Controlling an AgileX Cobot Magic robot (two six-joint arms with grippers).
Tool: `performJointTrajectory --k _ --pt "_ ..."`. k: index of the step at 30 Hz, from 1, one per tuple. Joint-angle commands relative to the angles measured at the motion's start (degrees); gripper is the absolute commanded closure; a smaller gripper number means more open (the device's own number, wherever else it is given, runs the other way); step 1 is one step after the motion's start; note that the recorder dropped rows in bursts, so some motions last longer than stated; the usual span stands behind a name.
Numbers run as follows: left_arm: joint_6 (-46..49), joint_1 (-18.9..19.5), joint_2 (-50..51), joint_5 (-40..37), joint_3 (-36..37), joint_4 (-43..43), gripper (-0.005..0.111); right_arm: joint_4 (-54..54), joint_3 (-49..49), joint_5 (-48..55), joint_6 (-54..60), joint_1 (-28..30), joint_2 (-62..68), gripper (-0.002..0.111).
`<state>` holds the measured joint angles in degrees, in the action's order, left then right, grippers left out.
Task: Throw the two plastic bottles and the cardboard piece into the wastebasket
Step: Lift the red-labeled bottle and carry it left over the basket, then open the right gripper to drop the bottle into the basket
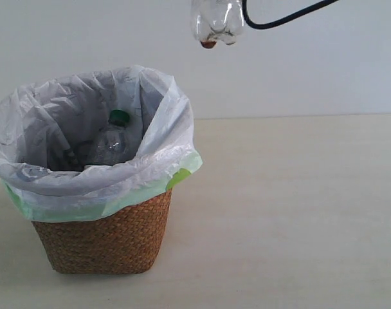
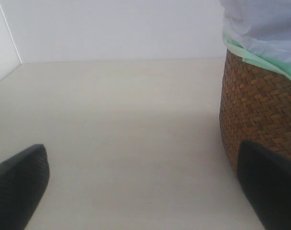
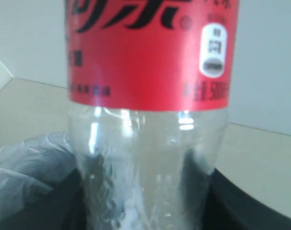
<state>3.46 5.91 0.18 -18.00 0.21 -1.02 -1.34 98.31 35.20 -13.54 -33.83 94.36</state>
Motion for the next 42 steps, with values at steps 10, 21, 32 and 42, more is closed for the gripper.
performJointTrajectory --k 10,21,32,42 --pt "-0.5 0.2 -0.2 0.4 -0.2 0.0 -0.001 -19.0 0.1 2.5 13.5 0.0 2.8 0.108" --pt "-0.5 0.2 -0.2 0.4 -0.2 0.0 -0.001 28.0 0.1 15.1 -14.1 0.1 2.7 0.108" --pt "-0.5 0.2 -0.2 0.4 -0.2 0.0 -0.001 30.4 0.1 27.0 -22.6 0.1 1.6 0.108" --pt "-0.5 0.2 -0.2 0.4 -0.2 0.0 -0.001 -42.0 6.9 11.8 17.3 -0.1 1.3 0.049"
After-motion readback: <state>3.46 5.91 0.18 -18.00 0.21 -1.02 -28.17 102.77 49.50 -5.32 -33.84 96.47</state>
